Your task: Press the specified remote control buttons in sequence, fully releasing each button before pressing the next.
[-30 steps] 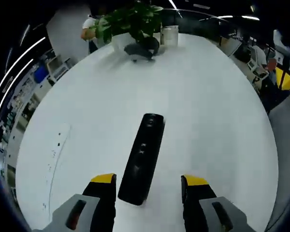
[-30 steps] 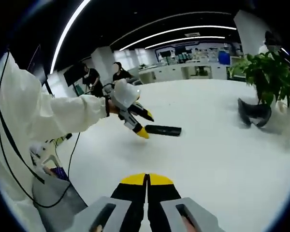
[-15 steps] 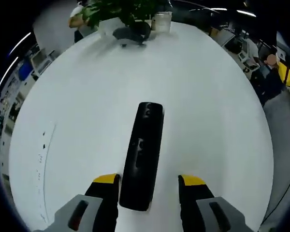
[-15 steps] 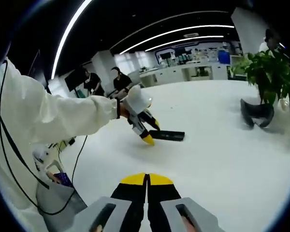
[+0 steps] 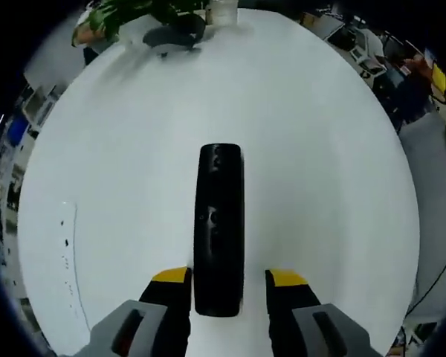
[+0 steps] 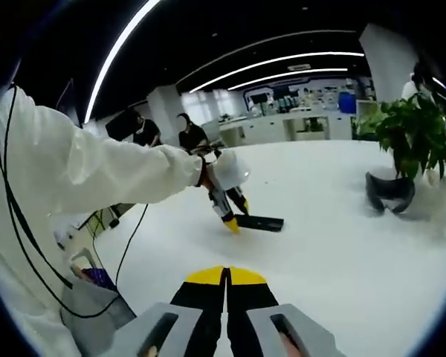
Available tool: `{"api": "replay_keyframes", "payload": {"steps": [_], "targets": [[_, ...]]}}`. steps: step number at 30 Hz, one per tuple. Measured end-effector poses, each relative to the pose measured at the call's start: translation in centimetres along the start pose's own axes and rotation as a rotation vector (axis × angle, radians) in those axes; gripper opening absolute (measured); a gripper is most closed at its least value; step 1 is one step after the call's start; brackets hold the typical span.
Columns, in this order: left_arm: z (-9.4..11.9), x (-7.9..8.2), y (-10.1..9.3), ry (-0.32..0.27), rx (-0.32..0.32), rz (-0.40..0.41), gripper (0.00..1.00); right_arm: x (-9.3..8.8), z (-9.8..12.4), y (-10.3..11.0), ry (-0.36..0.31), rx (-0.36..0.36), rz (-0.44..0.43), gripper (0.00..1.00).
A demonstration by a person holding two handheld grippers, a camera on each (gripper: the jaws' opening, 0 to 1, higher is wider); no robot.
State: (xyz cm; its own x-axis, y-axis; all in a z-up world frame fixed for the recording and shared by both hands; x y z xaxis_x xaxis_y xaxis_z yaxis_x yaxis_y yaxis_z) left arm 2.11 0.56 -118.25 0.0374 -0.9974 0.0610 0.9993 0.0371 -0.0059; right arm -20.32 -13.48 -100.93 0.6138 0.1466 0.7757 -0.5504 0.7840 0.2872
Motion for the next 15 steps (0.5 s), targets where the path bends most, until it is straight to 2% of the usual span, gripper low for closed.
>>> {"api": "replay_keyframes", "payload": {"steps": [5,9,13,15], "targets": [[0.0,-0.3,-0.2,0.059,0.012,0.020,0.22,0.2,1.2,0.5,-0.029,-0.005,0.011,0.00],[0.0,-0.3,-1.0,0.099,0.033,0.069,0.22,0.0,2.2,0.8,-0.042,-0.008,0.013,0.00],[-0.1,-0.4,-2.4,0.133,0.031,0.054,0.22,0.6,3.0,1.3,-0.078,0.007,0.004,0.00],[-0.1,-0.5,-3.1,0.153,0.038,0.078,0.22,0.9,3.3,1.5,-0.086,0.006,0.014,0.00]]}}
Point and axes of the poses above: the point that each gripper's makers call its tool centre point, and the gripper's own axes: z roughly backward along the fingers, y roughly to its left, x roughly out of its top, the point moved 1 cm from there along z, roughly backward along the fingers, and after that the axes turned 8 degrees about y, right-handed, at the moved point
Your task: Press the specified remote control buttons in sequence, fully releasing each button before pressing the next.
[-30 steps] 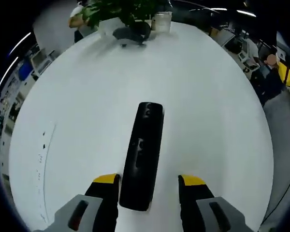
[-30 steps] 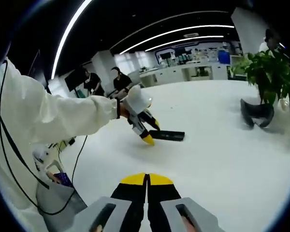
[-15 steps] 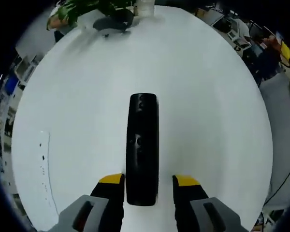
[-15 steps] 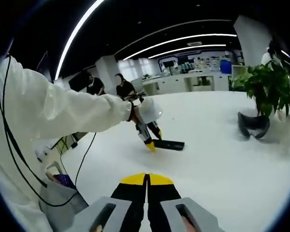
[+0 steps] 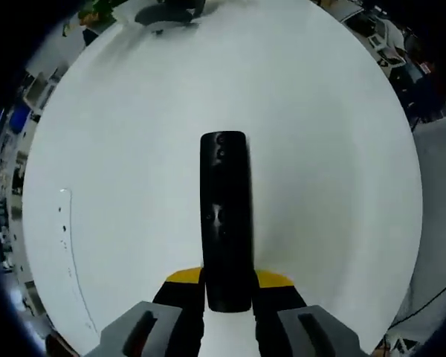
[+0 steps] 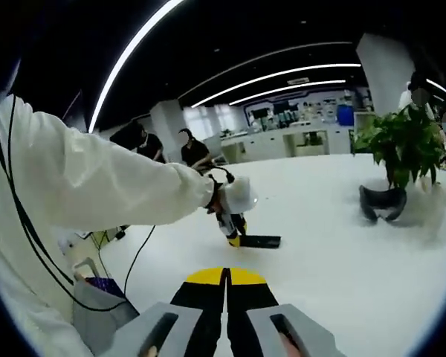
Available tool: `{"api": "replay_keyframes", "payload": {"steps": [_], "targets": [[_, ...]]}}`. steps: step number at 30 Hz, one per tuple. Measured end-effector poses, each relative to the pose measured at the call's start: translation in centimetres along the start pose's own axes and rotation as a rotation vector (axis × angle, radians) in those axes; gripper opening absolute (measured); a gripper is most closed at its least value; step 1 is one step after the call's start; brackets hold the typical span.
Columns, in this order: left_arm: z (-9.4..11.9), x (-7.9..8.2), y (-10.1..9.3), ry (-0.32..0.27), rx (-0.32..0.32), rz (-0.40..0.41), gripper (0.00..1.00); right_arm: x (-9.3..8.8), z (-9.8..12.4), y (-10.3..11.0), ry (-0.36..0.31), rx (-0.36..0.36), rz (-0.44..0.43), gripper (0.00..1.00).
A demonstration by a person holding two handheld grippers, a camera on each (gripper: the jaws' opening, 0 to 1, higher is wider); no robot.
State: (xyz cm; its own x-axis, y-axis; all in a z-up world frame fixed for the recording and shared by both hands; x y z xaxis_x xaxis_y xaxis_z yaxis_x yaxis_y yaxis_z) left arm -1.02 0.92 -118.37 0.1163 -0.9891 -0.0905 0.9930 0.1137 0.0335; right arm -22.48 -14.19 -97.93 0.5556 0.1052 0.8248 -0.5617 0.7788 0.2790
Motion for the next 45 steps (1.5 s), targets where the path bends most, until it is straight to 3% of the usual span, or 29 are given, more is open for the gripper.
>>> {"api": "replay_keyframes", "payload": {"steps": [13,27,45], "targets": [[-0.2,-0.8,-5.2,-0.026,-0.002,0.031,0.22,1.2,1.5,2.8,-0.048,0.021,0.047,0.00],[-0.3,-1.2,-10.2,-0.081,-0.006,0.063,0.22,0.2,2.9,6.0,-0.003,-0.014,0.065,0.00],[-0.2,-2.0,-17.1,-0.138,-0.010,0.010,0.22,-0.9,2.9,10.6,0.032,-0.070,0.057,0.00]]}}
Point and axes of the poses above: the point that each gripper's makers call its tool centre point, and the gripper's own axes: z roughly backward along the fingers, y roughly to its left, x roughly out of its top, the point moved 1 cm from there along z, roughly backward along the fingers, and after that the axes turned 8 degrees about y, right-handed, at the moved point
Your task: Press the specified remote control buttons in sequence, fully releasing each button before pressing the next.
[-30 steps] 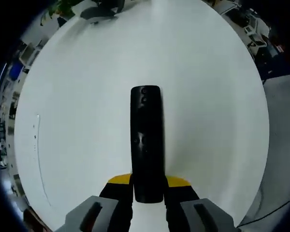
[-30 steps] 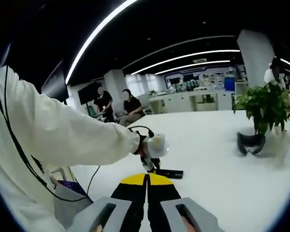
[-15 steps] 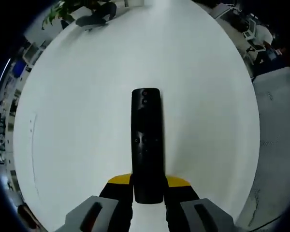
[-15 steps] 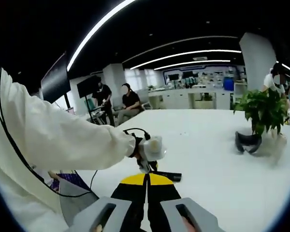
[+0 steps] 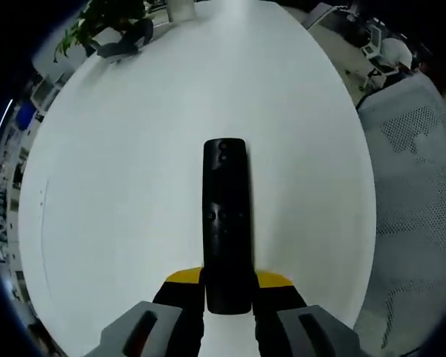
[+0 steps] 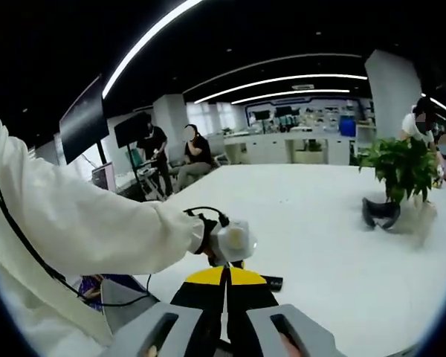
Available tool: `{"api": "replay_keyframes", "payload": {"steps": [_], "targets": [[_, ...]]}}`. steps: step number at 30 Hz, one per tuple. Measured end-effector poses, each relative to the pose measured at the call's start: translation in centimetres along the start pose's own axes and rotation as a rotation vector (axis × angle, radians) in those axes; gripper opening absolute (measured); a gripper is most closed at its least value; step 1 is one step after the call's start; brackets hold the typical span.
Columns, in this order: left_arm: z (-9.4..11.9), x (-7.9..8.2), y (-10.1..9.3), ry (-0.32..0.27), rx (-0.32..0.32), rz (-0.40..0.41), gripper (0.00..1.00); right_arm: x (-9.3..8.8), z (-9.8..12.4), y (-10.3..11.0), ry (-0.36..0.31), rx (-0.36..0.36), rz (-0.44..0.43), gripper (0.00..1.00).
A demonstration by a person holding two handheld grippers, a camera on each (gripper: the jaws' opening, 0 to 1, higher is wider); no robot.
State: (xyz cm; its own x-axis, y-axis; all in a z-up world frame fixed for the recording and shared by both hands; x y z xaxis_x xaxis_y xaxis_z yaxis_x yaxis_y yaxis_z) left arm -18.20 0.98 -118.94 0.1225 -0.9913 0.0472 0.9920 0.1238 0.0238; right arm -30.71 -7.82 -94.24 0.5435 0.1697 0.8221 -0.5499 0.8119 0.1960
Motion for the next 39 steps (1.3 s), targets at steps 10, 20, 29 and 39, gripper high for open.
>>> {"api": "replay_keyframes", "payload": {"steps": [10,20,29,39], "targets": [[0.2,-0.2,-2.1,-0.057,0.001,0.012,0.22,-0.8,0.5,-0.4,0.012,-0.064,-0.030,0.00],[0.3,-0.2,-4.4,-0.101,0.000,0.026,0.22,-1.0,-0.6,-2.0,-0.001,-0.038,-0.117,0.00],[0.3,-0.3,-6.7,-0.135,-0.003,0.041,0.22,-3.2,-3.2,-4.6,0.108,-0.017,-0.141,0.00],[0.4,-0.3,-8.9,-0.163,-0.010,0.026,0.22,-6.9,-7.1,-6.9,0.249,0.007,-0.195,0.00]]}}
Point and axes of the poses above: the point that each gripper's makers call its tool centre point, and the gripper's own axes: z roughly backward along the fingers, y roughly to its left, x roughly out of its top, the point moved 1 cm from there along z, roughly backward along the fingers, and after that the axes turned 8 degrees about y, right-handed, at the moved point
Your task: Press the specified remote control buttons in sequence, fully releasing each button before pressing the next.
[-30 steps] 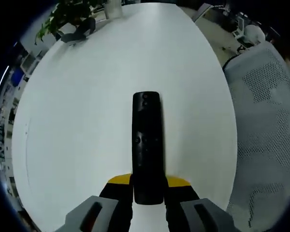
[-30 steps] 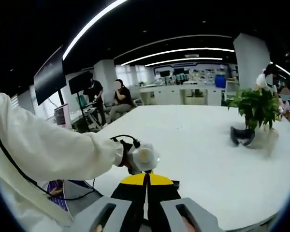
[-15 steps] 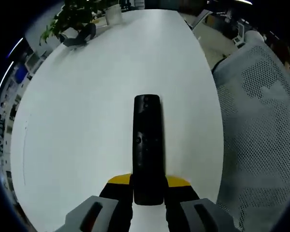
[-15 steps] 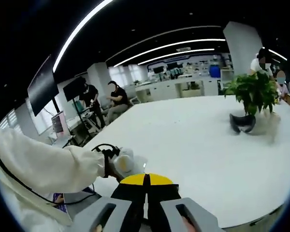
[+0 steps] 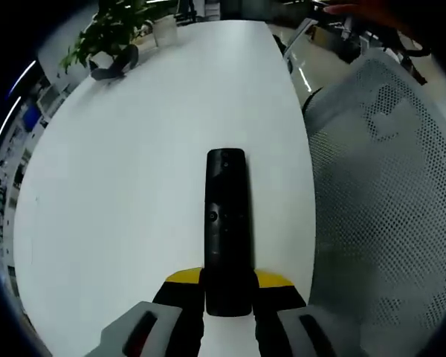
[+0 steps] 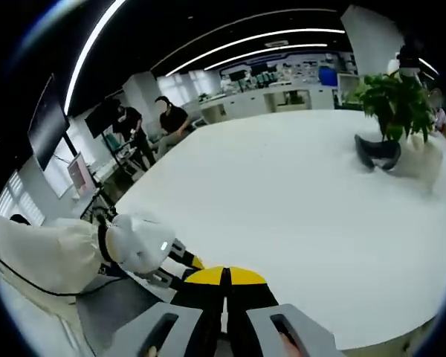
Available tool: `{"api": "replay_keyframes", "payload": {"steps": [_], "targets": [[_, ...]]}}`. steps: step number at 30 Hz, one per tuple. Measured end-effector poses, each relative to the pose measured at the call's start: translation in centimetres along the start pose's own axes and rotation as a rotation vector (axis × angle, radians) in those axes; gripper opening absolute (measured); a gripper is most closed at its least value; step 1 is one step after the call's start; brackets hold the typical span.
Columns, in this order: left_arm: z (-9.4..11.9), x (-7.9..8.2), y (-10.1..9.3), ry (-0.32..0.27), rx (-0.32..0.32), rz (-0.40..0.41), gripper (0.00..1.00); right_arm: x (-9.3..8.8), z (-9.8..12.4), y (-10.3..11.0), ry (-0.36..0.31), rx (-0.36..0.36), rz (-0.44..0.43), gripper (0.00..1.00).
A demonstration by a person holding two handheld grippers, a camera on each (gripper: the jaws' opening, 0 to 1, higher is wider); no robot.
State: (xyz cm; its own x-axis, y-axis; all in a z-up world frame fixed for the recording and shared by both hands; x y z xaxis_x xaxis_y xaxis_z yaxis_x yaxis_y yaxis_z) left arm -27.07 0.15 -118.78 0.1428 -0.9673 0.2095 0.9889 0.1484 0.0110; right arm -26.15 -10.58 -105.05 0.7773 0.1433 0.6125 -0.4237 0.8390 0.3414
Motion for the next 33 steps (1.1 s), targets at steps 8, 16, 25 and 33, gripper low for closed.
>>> {"api": "replay_keyframes", "payload": {"steps": [8,16,25,33], "targets": [[0.0,-0.1,-1.2,-0.053,-0.007,0.014,0.22,-0.9,-3.4,0.3,0.107,0.035,0.032,0.00],[0.0,0.1,-1.7,-0.096,0.005,0.042,0.22,-2.8,-5.4,-0.1,0.214,0.037,0.014,0.00],[0.0,0.1,-1.6,-0.143,0.000,0.037,0.23,-5.7,-7.8,-0.7,0.313,0.020,0.014,0.00],[0.0,0.2,-1.9,-0.120,-0.006,0.023,0.23,-7.6,-8.3,-3.3,0.363,-0.043,-0.007,0.00]]}}
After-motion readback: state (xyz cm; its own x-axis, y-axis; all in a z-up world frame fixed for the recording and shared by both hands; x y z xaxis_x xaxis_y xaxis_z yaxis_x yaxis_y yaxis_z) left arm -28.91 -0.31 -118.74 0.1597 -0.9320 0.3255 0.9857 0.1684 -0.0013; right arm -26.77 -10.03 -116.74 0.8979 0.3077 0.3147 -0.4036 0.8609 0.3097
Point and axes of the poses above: the point that each gripper's makers call its tool centre point, and the gripper's own axes: z roughly backward along the fingers, y roughly to its left, x roughly out of its top, the point moved 1 cm from there along z, roughly backward along the fingers, and after that the axes turned 8 degrees about y, right-handed, at the moved point
